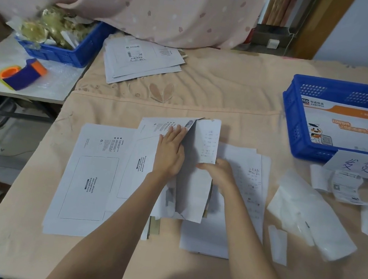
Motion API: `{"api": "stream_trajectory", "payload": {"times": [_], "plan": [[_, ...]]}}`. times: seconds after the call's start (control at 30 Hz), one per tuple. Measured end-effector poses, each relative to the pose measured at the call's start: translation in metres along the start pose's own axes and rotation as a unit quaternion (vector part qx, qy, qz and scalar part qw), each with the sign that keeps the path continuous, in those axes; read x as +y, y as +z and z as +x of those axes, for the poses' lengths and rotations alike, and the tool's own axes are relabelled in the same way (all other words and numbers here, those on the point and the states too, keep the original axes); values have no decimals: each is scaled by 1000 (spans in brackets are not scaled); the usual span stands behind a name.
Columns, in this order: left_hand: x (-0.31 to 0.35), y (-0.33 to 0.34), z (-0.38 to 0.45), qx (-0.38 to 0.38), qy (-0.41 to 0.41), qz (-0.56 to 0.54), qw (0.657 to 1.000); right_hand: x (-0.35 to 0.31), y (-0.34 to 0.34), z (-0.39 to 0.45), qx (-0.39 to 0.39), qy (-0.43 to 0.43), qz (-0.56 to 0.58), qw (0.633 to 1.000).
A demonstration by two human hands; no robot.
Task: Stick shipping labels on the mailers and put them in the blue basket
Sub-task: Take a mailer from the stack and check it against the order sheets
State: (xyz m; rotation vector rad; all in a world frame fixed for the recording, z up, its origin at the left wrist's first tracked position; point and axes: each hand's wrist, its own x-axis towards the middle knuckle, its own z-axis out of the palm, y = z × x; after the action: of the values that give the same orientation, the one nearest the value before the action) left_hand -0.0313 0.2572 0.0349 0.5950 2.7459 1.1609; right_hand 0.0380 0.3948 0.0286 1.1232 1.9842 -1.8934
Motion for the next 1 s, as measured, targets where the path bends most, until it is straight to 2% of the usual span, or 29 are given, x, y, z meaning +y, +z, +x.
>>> {"api": "stream_trajectory", "payload": {"times": [0.17, 0.37, 0.6, 0.77, 1.0], "plan": [[0, 0, 0, 7, 0, -6, 1000, 0, -8, -2, 58, 18, -35, 998], [2, 2, -2, 5, 3, -4, 1000, -5, -1, -2, 89, -25, -84, 992], [1, 2, -2, 0, 5, -8, 1000, -9, 1, -8, 78, -11, -32, 996], [2, 1, -1, 6, 3, -16, 1000, -3, -3, -8, 61, 15, -39, 997], [3, 5, -4, 1, 8, -19, 1000, -8, 10, -10, 54, 2, -22, 998]]}}
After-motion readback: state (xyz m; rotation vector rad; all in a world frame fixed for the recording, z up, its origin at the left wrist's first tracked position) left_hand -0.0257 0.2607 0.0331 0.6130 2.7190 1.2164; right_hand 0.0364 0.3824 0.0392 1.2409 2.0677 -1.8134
